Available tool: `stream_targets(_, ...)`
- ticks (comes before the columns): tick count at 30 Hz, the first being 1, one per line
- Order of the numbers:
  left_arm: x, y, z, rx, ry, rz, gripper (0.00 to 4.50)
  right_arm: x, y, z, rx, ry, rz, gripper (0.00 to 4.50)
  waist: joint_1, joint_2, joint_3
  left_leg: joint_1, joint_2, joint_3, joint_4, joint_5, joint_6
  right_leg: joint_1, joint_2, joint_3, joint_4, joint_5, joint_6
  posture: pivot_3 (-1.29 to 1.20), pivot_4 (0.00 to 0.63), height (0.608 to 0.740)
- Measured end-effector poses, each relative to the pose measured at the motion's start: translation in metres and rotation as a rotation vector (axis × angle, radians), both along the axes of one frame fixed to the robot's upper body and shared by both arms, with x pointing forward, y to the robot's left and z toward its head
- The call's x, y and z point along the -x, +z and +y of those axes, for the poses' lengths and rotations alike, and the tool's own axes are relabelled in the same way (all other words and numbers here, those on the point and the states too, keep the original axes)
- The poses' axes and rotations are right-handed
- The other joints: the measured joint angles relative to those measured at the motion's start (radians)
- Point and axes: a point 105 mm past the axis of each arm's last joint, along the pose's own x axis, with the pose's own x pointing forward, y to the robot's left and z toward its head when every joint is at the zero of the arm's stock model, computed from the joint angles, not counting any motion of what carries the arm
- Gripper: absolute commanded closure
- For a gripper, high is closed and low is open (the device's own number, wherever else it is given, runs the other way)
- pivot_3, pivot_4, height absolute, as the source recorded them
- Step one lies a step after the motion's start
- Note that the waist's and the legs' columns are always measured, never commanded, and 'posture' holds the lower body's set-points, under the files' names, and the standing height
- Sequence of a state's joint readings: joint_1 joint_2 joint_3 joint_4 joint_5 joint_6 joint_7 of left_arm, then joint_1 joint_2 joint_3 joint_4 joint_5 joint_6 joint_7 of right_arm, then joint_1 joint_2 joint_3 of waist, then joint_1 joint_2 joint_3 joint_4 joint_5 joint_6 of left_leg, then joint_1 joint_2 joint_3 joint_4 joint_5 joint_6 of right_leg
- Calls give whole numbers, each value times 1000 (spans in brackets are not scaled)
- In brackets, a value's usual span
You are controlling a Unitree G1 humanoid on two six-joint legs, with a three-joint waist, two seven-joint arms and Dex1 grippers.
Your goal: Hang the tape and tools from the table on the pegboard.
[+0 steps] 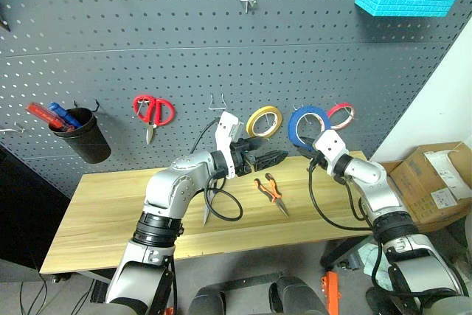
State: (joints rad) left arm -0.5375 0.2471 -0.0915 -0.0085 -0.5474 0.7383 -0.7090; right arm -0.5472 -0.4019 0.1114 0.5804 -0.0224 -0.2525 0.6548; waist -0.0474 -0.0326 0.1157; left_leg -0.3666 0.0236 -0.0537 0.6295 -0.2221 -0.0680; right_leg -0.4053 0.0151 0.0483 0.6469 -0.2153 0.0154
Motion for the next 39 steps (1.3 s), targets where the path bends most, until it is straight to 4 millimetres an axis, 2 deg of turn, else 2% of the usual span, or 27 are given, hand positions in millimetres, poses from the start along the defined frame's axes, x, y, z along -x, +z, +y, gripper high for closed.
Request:
stream_targets(7, 0, 0, 0, -1, 1, 1, 0, -1, 0, -1, 4, -5, -6, 1501, 0, 0, 0, 0, 0, 0, 0, 0, 0, 0, 0, 0, 1, 0, 0, 62, 37, 740)
stream_targets(10, 0, 0, 0, -2, 1, 2, 0, 1, -2, -2, 3, -5, -6, 425, 1, 0, 0, 0, 0, 0, 0, 0, 0, 0, 0, 0, 1, 0, 0, 62, 43, 740)
stream_targets(12, 0, 0, 1, -3, 2, 2, 0, 4, -7, -3, 2, -13, 4, 27, 2, 0, 0, 0, 0, 0, 0, 0, 0, 0, 0, 0, 0, 0, 0, 65, 50, 740)
stream_targets(16, -1, -3, 5, -16, 20, 9, 0, 17, -18, -7, -11, -52, 47, 27, 6, 0, 0, 0, 0, 0, 0, 0, 0, 0, 0, 0, 0, 0, 0, 68, 73, 740)
stream_targets(20, 0, -18, 23, -64, 109, 42, 0, 43, -38, -10, -1, -105, 203, 27, 10, 1, 1, 1, 1, 0, -1, 0, 0, -1, 1, 0, 0, -4, -6, 69, 103, 740)
stream_targets(23, 15, -50, 36, -107, 177, 128, 0, 63, -60, -7, 23, -168, 422, 27, 10, 3, 6, 2, 2, 1, -1, -1, 0, -1, 1, 1, 1, -4, -7, 84, 146, 740)
stream_targets(26, 33, -88, 42, -121, 289, 244, 0, 69, -71, 9, -19, -230, 604, 27, 14, 4, 20, 2, 4, 1, 0, 0, 1, -1, 1, 0, 1, -5, -7, 93, 173, 740)
stream_targets(29, 56, -130, 53, -180, 387, 374, 0, 61, -70, 36, -49, -250, 715, 27, 15, 4, 45, 2, 5, 0, 1, 0, 1, -3, 1, -1, 2, -5, -7, 120, 215, 740)
stream_targets(31, 72, -148, 56, -214, 414, 433, 0, 51, -66, 45, -33, -267, 735, 27, 20, 4, 68, 1, 5, 0, 1, 0, 1, -4, 1, -2, 1, -5, -7, 134, 232, 740)
stream_targets(33, 75, -149, 55, -213, 434, 447, 0, 42, -68, 47, -19, -303, 769, 27, 37, 4, 86, -4, 5, 0, 1, 0, 1, -6, 1, -2, 1, -5, -7, 141, 241, 740)
stream_targets(35, 72, -138, 54, -201, 439, 411, 0, 36, -71, 52, -10, -324, 799, 27, 49, 5, 91, -17, 4, 1, 1, 3, 5, -15, 1, -2, 0, -4, -7, 151, 256, 740)
stream_targets(39, 68, -127, 58, -191, 462, 372, 0, 27, -77, 47, 32, -375, 824, 27, 50, 8, 99, -26, 3, 2, 1, -1, 11, -19, 0, -1, -2, -3, -1, 166, 272, 740)
